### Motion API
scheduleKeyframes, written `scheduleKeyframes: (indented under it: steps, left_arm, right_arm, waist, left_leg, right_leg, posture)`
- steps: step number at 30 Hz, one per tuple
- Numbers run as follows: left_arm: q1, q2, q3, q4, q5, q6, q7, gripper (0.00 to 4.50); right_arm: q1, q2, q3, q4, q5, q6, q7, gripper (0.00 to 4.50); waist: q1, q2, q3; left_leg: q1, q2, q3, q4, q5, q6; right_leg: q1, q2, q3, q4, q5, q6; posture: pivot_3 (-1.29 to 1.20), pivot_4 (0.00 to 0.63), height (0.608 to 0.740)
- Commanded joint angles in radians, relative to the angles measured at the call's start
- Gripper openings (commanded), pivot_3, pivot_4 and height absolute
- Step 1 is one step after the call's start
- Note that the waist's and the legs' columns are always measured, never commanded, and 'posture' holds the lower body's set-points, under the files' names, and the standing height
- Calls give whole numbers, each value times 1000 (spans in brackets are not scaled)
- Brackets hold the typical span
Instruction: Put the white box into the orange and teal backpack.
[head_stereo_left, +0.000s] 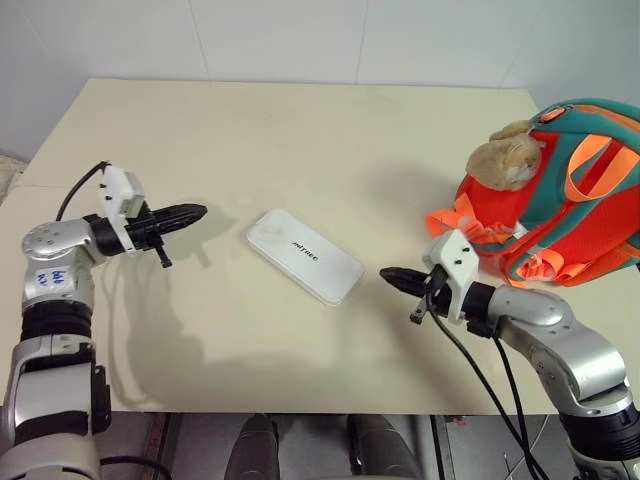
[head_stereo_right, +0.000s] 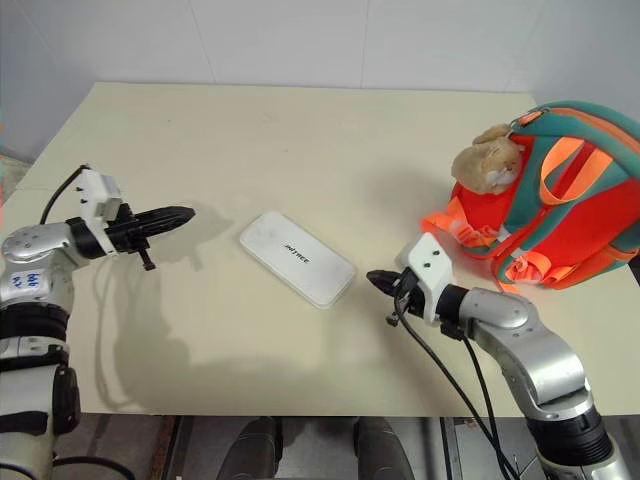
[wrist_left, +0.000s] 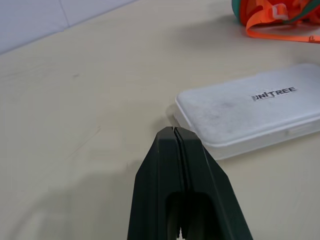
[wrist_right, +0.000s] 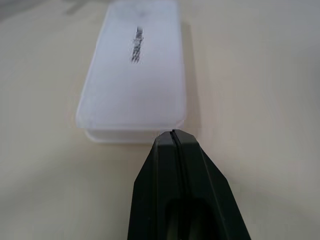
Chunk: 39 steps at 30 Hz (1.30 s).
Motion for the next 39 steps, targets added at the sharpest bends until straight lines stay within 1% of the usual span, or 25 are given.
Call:
scheduleKeyframes:
  steps: [1,4,8,15,21,25,34,39]
  left_arm:
    - [-68,-26,-13,100,35,-61,1,27]
    - [-103,-43,-21,162,58,-84,6,27]
    - [-182,-92,-57,282,122,-96,56,27]
    - [-240,-135,-60,373,178,-121,113,27]
    - [-256,-171,-63,398,208,-119,119,27]
    - [-254,-191,-75,406,226,-87,92,27]
    - [-256,-203,-81,419,256,-56,119,27]
    - [-250,-205,-101,413,272,-56,75,27]
  right_arm:
    - [0,5,37,-55,-23,31,-32,0]
    - [-1,10,55,-63,-30,39,-36,0]
    - [-35,19,111,-1,-110,45,-79,0]
    - [-68,56,142,14,-136,48,-77,0]
    - [-95,81,162,11,-141,62,-72,0]
    - [-107,91,181,7,-144,60,-68,0]
    - [-122,111,200,-10,-146,68,-58,0]
    - [-128,111,208,-17,-143,63,-44,0]
  waist:
    - [-2,0,0]
    - [-6,0,0]
    - [-1,0,0]
    - [-2,0,0]
    - [-1,0,0]
    - [0,0,0]
    - [-2,0,0]
    - [-2,0,0]
  left_leg:
    - [0,0,0,0,0,0]
    - [0,0,0,0,0,0]
    - [0,0,0,0,0,0]
    - [-1,0,0,0,0,0]
    - [-1,0,0,0,0,0]
    - [-1,0,0,0,0,0]
    - [-1,0,0,0,0,0]
    - [-1,0,0,0,0,0]
  right_leg:
    - [0,0,0,0,0,0]
    - [0,0,0,0,0,0]
    - [0,0,0,0,0,0]
    - [0,0,0,0,0,1]
    - [0,0,0,0,0,1]
    - [0,0,0,0,0,1]
    - [0,0,0,0,0,1]
    - [0,0,0,0,0,1]
  posture:
    - [0,150,740]
    - [0,150,740]
    - [0,150,740]
    - [0,150,740]
    - [0,150,740]
    - [0,150,740]
    - [0,150,740]
    - [0,150,740]
